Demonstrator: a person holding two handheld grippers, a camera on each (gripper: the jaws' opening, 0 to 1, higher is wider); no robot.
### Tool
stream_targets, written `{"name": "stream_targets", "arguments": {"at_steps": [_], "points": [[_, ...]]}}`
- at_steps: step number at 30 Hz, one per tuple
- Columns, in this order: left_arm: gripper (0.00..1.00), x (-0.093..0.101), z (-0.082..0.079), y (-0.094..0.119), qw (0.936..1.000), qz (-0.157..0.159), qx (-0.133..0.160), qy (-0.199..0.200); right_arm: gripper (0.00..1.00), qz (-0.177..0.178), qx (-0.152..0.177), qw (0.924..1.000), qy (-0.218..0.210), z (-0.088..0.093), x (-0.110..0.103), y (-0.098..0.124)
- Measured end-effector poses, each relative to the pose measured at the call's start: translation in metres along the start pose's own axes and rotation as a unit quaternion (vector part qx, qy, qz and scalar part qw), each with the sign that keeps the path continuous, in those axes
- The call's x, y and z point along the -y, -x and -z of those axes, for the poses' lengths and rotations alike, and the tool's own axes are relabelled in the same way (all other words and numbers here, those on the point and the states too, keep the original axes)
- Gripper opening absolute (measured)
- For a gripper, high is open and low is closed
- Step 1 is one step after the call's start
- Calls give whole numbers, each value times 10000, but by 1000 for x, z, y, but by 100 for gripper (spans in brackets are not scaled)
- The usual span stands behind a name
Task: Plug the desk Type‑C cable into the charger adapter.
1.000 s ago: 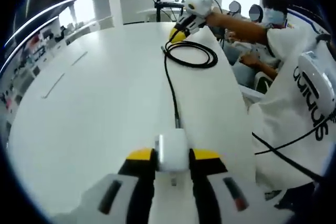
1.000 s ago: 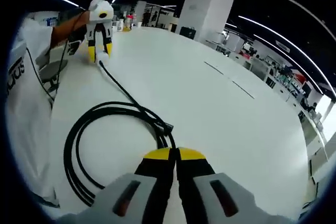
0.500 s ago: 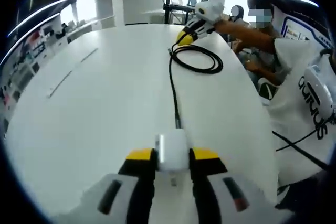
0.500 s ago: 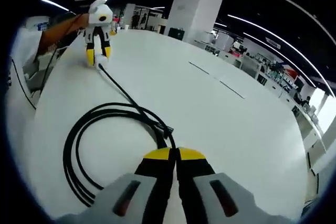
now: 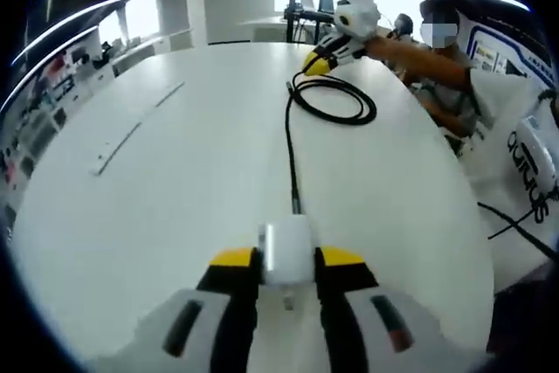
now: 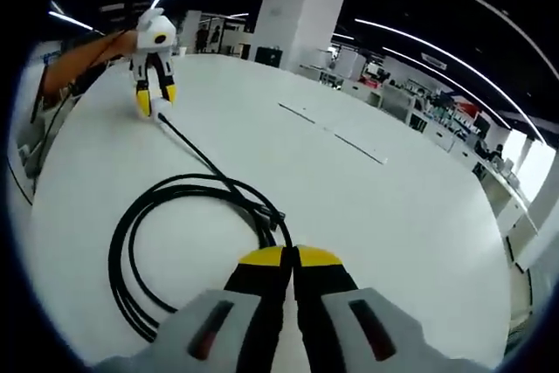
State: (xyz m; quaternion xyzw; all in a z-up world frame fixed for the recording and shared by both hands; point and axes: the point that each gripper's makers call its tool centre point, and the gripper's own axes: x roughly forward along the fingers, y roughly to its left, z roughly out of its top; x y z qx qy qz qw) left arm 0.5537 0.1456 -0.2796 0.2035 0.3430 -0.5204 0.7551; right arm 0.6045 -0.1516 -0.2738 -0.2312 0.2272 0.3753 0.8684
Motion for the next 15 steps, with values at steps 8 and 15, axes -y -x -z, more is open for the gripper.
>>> {"name": "stream_targets", "arguments": {"at_steps": [8, 15], "points": [[24, -42, -8, -4, 9999, -93, -70, 21, 1, 235, -67, 9994, -234, -4, 29, -23], [24, -65, -15, -10, 9999, -134, -29, 25, 1, 434, -164, 9984, -328, -11, 49, -44]]}}
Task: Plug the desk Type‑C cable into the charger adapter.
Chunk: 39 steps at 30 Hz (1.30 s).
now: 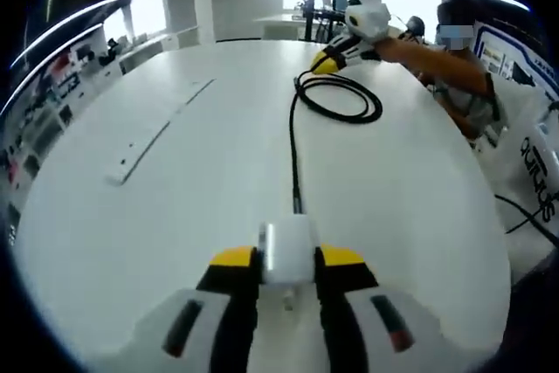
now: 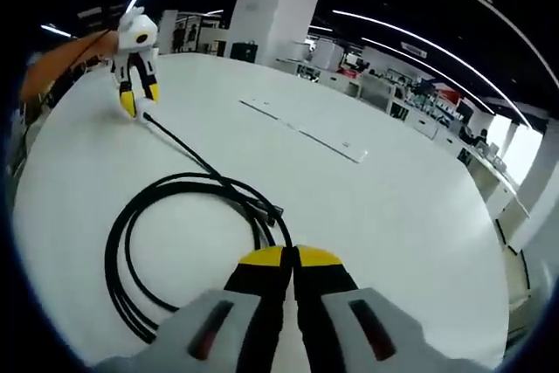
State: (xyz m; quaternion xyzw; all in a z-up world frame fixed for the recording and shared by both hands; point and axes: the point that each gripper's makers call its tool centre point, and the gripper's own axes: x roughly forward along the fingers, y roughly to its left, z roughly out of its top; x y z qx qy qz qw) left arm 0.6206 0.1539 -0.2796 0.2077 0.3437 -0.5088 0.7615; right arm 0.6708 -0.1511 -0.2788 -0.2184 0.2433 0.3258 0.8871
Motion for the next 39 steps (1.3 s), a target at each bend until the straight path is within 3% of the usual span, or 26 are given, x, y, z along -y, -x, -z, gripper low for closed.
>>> {"name": "stream_targets", "arguments": {"at_steps": [6, 15, 28, 31, 33, 36, 39], "points": [[24, -18, -3, -2, 9998, -17, 44, 184, 1, 170, -128, 9997, -76, -7, 17, -13], [24, -37, -8, -6, 9991, -74, 238, 328, 2, 221, -205, 9993, -237, -1, 9, -14], [25, -40, -6, -7, 9986, -53, 259, 458, 2, 148, -103, 9988, -447, -2, 5, -15], [36, -43, -2, -6, 9983, -143, 225, 525, 5, 131, -6, 9992, -387, -4, 3, -14], [40, -43, -4, -3, 9981, -177, 388, 440, 16, 165, 196, 9987, -437, -10, 9, -15], [41, -39, -13, 8, 9969, -209, 638, 412, 18, 130, 323, 9982, -487, -13, 6, -8], [46, -33, -27, 22, 9929, -338, 1104, 272, 21, 177, 766, 9957, -491, -28, 7, 7]]}}
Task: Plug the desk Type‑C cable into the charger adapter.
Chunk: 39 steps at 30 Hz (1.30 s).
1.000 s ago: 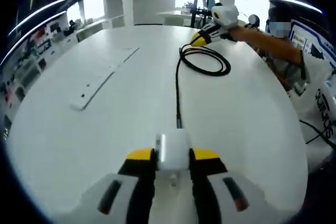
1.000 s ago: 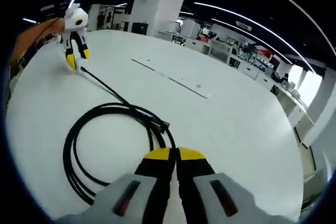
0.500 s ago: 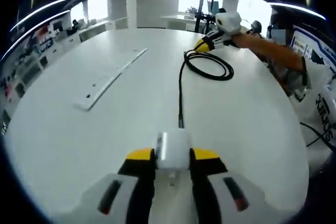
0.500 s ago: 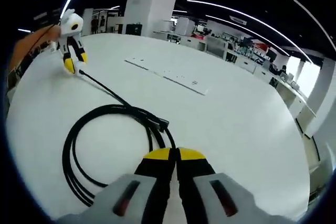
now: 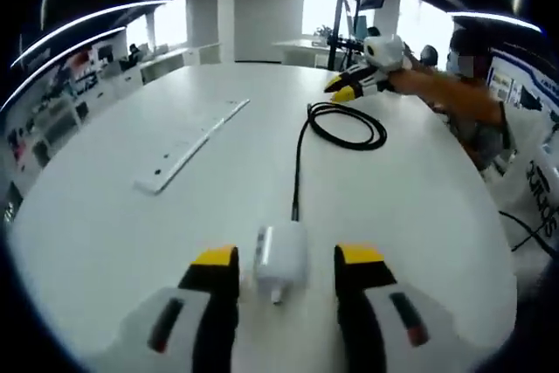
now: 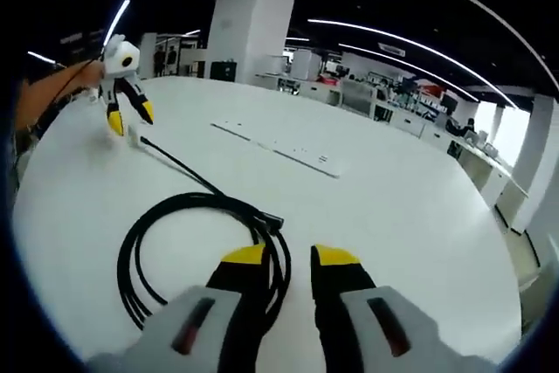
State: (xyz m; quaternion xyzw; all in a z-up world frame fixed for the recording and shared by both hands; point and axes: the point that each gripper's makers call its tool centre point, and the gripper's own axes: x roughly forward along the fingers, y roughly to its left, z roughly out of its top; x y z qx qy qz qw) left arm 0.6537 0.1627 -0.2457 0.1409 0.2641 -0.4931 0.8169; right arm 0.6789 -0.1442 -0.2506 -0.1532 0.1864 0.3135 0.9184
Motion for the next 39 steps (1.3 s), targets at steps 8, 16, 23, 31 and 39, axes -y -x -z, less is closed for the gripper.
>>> {"name": "stream_targets", "arguments": {"at_steps": [8, 16, 23, 31, 39], "points": [[71, 21, -29, 69, 9716, -1214, 1998, 369, 29, -220, 1140, 9927, -336, -38, -12, 52], [81, 98, 22, 123, 9509, -2088, 2258, 345, 41, -319, 1960, 9787, -513, -41, -48, 122], [89, 178, 46, 176, 9096, -2770, 3070, 415, 52, 30, 2515, 9673, -330, -28, -97, 184], [91, 217, 74, 197, 8848, -3429, 3111, 526, 57, 367, 2892, 9548, -572, -1, -138, 228], [92, 239, 91, 198, 8648, -3627, 3328, 990, 68, 625, 2890, 9534, -602, 17, -153, 245]]}}
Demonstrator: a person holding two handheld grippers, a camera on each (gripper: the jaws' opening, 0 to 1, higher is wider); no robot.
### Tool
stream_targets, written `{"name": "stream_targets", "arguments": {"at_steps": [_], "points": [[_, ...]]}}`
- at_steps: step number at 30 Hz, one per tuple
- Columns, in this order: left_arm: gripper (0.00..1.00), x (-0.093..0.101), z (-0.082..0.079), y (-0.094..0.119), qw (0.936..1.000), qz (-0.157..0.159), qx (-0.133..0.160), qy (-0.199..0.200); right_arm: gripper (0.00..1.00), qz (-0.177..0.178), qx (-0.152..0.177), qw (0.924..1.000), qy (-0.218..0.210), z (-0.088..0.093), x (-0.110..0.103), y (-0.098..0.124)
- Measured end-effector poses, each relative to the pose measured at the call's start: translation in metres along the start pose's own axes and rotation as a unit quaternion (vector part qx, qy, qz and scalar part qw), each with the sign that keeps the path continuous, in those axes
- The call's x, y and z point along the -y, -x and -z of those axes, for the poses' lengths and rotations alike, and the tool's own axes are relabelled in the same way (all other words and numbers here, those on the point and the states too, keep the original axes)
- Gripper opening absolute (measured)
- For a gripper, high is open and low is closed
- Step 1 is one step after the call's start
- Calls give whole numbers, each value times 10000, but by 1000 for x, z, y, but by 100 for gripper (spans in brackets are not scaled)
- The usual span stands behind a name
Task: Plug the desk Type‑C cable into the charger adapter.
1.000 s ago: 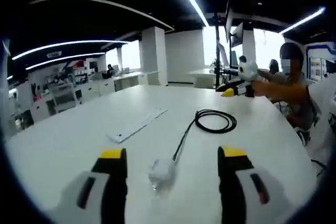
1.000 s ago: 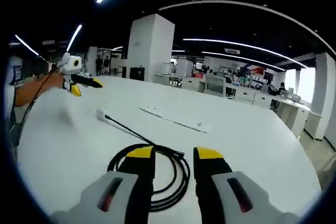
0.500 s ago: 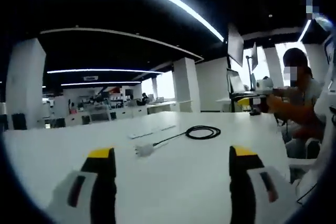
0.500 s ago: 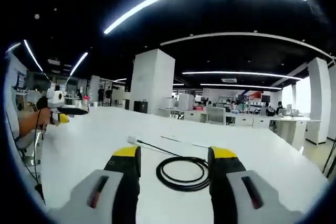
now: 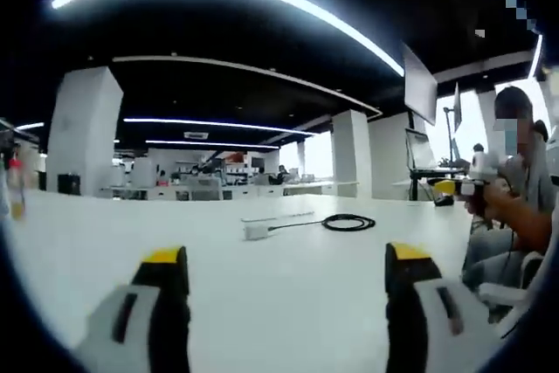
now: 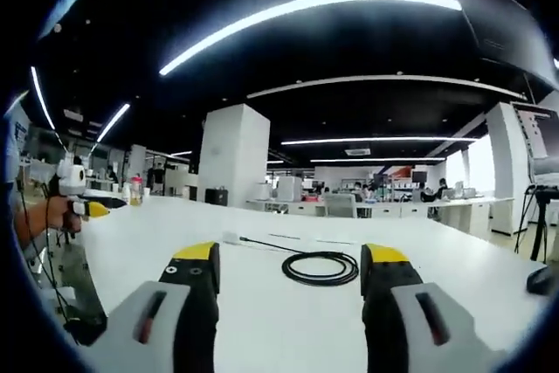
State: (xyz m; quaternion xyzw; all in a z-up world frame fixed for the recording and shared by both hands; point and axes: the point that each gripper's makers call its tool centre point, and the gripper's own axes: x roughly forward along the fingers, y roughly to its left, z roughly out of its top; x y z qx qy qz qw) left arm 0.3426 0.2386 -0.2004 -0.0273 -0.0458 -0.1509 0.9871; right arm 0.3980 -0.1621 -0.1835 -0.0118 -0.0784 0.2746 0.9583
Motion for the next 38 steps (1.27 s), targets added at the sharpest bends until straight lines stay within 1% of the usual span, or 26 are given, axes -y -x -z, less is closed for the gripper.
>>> {"name": "stream_targets", "arguments": {"at_steps": [3, 4, 6, 9, 11, 15, 16, 19, 25, 31, 38], "points": [[92, 1, 4, 2, 9999, -24, 11, 105, 71, 190, 103, 9998, -7, 0, 1, 8], [93, 1, 8, 2, 9998, -56, -57, 155, 73, 254, 137, 9996, 37, 0, 1, 11], [94, 0, 10, 4, 9997, -114, -83, 198, 77, 348, 132, 9993, 94, 3, 0, 14], [97, -1, 10, 6, 9997, -180, -88, 170, 87, 410, 152, 9990, 59, 6, -2, 17], [99, -3, 9, 8, 9996, -244, -82, 111, 90, 433, 140, 9990, 33, 8, -5, 18], [100, -3, 4, 12, 9994, -323, 33, 112, 99, 519, 71, 9986, -15, 14, -6, 21], [100, -2, 3, 13, 9994, -323, 58, 135, 100, 530, 54, 9986, -31, 15, -7, 21], [100, 0, 6, 12, 9994, -318, -7, 148, 100, 482, 18, 9988, -19, 17, -9, 20], [100, 0, 5, 13, 9994, -334, 10, 84, 100, 458, -13, 9989, 31, 15, -12, 20], [100, 0, 6, 14, 9994, -329, -17, 94, 100, 514, -22, 9987, 0, 16, -7, 22], [100, 1, 3, 14, 9994, -320, 11, 96, 100, 581, -21, 9983, -10, 15, -3, 24]]}}
